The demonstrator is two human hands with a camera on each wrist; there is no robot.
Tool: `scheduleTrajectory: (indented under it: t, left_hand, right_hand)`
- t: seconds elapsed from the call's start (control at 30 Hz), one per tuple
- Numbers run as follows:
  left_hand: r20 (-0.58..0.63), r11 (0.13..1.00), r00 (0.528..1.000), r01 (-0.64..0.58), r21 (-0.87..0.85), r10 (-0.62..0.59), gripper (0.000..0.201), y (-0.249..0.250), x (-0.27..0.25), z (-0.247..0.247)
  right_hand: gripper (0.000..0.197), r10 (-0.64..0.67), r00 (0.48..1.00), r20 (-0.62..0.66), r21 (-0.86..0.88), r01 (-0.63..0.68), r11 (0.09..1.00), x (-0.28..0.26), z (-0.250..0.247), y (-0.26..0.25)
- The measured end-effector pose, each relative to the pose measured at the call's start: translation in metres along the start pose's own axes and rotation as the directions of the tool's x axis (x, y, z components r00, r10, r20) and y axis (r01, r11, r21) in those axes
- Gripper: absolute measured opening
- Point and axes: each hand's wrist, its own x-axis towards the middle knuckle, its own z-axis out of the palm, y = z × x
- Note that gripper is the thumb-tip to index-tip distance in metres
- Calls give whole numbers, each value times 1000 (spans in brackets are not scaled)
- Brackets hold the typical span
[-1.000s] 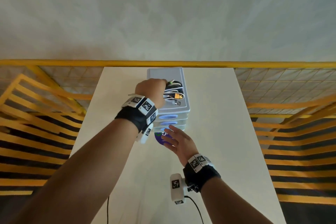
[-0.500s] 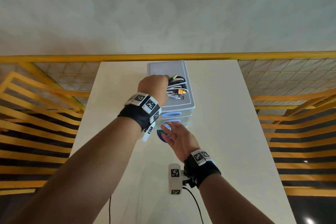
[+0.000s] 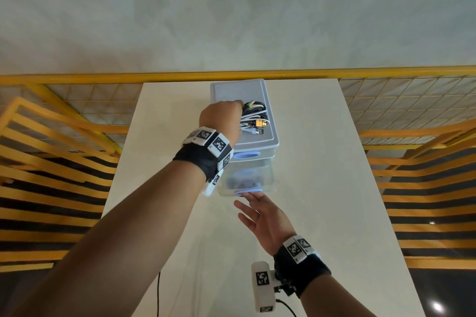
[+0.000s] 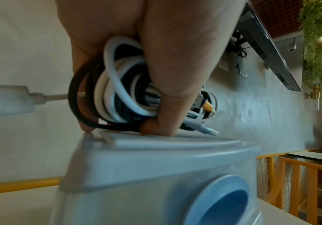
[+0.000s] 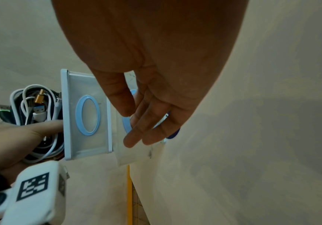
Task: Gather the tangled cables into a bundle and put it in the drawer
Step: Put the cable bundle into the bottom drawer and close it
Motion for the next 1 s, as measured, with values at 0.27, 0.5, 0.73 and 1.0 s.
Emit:
scheduleTrajectory:
  t: [0.27, 0.5, 0.73, 1.0]
  left_hand:
    - [-28, 999, 999, 15, -34, -16, 32, -1, -3, 3]
    - [-50, 999, 999, 8, -44, -10, 31, -2, -4, 3]
    - [-84, 1000, 996, 8, -15, -10, 29, 2, -18, -10]
    - [-69, 948, 998, -6, -317, -17, 39, 12, -87, -28]
  right_hand:
    - [15, -13, 1000, -10, 12, 13, 1000, -18, -9, 19]
    - [29, -26, 999, -23, 2, 26, 1000, -18, -10, 20]
    - [29, 4, 994, -113, -96, -14, 995, -18, -10, 12]
    - [29, -60, 996, -72, -605, 4, 797, -43, -18, -4]
